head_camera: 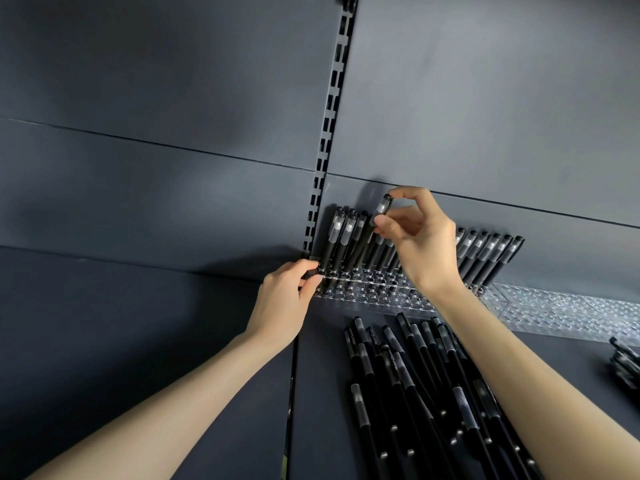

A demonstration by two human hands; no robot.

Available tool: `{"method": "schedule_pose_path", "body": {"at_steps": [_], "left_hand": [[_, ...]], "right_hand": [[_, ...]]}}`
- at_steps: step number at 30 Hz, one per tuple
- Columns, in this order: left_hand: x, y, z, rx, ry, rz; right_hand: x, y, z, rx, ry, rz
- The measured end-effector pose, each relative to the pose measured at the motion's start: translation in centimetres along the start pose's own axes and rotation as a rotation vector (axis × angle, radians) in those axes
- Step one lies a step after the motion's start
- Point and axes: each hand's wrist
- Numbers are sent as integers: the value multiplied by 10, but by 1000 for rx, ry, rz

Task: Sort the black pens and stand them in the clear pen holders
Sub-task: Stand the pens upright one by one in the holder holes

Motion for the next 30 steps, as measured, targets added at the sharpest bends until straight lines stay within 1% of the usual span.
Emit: {"method": "schedule_pose_path", "body": {"at_steps": [6, 16, 22, 30], "left_hand": [[1, 2, 0, -16, -9, 21], [1, 2, 3, -27, 22, 30], [-1, 5, 6, -68, 10, 12], [-2, 4, 8, -77, 10, 15]], "right_hand": [[11, -3, 5, -18, -48, -92], [7, 2, 1, -21, -112, -151], [2, 8, -4, -2, -128, -180], [10, -3, 0, 9, -187, -197]]}}
Point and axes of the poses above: each hand's wrist, its own y-axis towards the middle knuckle, its own x-axis out of the palm, z = x × y, and after that the axes turned 13 degrees about -y, right-handed
